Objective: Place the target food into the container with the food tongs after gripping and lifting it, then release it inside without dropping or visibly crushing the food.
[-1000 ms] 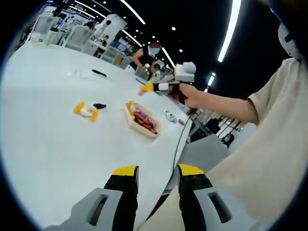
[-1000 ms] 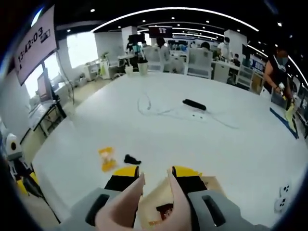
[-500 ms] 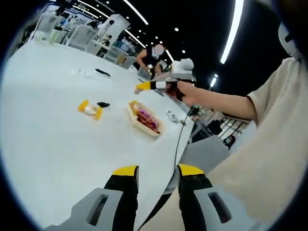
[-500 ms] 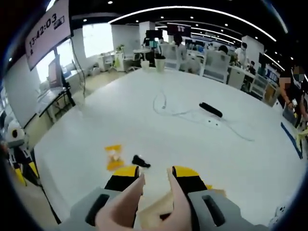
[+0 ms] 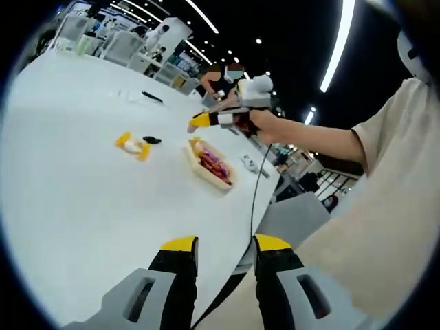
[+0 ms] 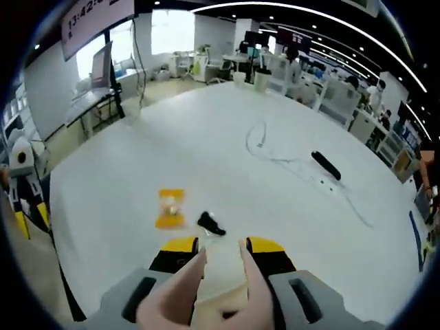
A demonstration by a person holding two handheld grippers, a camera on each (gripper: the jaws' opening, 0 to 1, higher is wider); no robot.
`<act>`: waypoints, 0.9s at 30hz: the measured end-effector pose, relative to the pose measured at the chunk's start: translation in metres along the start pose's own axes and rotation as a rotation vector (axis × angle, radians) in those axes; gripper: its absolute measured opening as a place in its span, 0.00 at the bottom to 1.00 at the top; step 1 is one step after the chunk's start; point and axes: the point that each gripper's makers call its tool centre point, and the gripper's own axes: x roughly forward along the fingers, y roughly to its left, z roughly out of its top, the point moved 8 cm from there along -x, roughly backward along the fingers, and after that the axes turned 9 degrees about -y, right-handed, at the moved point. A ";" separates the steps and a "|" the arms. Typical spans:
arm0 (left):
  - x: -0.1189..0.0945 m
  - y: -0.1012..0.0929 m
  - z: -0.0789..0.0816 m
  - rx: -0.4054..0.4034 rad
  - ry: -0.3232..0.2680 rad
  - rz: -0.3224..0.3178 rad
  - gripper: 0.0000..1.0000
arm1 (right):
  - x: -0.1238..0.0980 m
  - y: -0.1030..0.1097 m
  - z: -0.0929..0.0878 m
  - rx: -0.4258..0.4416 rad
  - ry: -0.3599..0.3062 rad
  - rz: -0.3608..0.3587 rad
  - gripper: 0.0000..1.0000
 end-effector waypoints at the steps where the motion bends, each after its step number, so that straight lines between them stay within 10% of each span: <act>1: -0.001 0.000 0.000 -0.007 -0.003 0.003 0.30 | 0.002 -0.001 0.000 -0.005 0.002 0.004 0.27; 27: -0.011 0.014 -0.013 -0.086 -0.018 0.062 0.30 | 0.039 0.003 -0.009 -0.084 0.099 0.178 0.28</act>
